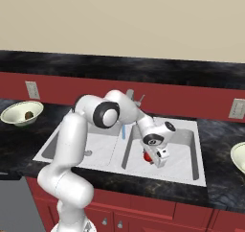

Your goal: Pick the tomatos from the sink and place them in one bowl. Place the kiwi in the other bowl. Then turn off the sink faucet.

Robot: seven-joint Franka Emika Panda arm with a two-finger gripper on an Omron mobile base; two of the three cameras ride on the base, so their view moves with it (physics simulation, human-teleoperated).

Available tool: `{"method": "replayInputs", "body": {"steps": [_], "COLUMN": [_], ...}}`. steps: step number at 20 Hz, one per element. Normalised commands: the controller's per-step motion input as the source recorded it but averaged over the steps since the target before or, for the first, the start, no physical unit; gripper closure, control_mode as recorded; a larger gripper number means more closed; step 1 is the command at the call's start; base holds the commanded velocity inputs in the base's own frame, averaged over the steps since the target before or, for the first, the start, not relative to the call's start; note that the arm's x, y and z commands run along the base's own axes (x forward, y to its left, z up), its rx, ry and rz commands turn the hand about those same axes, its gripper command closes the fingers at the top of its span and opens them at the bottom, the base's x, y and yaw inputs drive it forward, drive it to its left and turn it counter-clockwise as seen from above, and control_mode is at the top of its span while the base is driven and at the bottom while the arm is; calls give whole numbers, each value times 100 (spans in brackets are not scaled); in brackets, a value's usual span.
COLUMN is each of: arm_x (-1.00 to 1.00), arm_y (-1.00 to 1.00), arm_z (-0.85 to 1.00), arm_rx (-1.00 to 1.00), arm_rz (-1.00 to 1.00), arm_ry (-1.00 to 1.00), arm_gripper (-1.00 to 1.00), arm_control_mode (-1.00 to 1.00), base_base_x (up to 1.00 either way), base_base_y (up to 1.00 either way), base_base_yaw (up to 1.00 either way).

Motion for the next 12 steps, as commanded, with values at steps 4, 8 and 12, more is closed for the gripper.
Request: {"method": "replayInputs", "body": {"steps": [4,8,12], "arm_x": [-48,-47,-40], "arm_y": [-52,-35,-16], "arm_z": [56,86,97], "arm_rx": [5,6,3], "arm_rz": [-8,-8,-15], "arm_ry": [-26,-35,-34], "arm_gripper": [100,100,100], "arm_control_mode": [-100,-100,-100], "base_base_x": [0,0,0], "base_base_y": [0,0,0], "base_base_yaw": [0,0,0]}}
